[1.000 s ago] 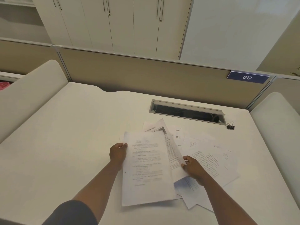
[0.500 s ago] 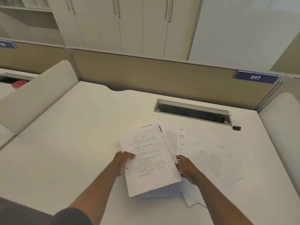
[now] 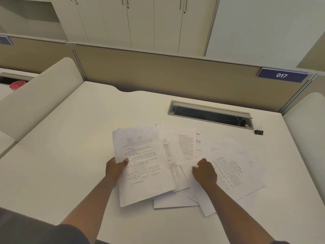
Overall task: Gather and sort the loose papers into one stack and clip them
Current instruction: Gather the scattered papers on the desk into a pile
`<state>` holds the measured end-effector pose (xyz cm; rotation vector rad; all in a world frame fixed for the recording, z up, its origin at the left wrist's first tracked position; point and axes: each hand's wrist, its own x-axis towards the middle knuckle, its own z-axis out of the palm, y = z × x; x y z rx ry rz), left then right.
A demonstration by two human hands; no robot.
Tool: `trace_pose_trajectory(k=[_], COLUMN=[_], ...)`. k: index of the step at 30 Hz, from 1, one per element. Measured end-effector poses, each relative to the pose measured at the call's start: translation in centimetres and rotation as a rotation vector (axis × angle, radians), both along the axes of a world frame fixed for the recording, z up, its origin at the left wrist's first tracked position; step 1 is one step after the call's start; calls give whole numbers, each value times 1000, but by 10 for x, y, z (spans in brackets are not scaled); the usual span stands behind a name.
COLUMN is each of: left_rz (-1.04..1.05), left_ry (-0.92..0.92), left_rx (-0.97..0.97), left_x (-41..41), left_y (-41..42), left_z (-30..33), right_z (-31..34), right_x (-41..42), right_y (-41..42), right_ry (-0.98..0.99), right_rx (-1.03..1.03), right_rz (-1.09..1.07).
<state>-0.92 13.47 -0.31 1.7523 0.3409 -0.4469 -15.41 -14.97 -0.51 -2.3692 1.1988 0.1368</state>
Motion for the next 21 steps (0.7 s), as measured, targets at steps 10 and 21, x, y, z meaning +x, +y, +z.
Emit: trace_pose_trajectory(k=[10, 21], left_rz=[-120, -216], left_ry=[5, 22], left_rx=[-61, -70], left_x=[17, 10], left_y=[-17, -49], left_z=[-3, -5], right_z=[8, 5], right_x=[-57, -81], right_y=[-52, -57], right_ry=[340, 270], right_rx=[96, 146], right_rz=[-589, -707])
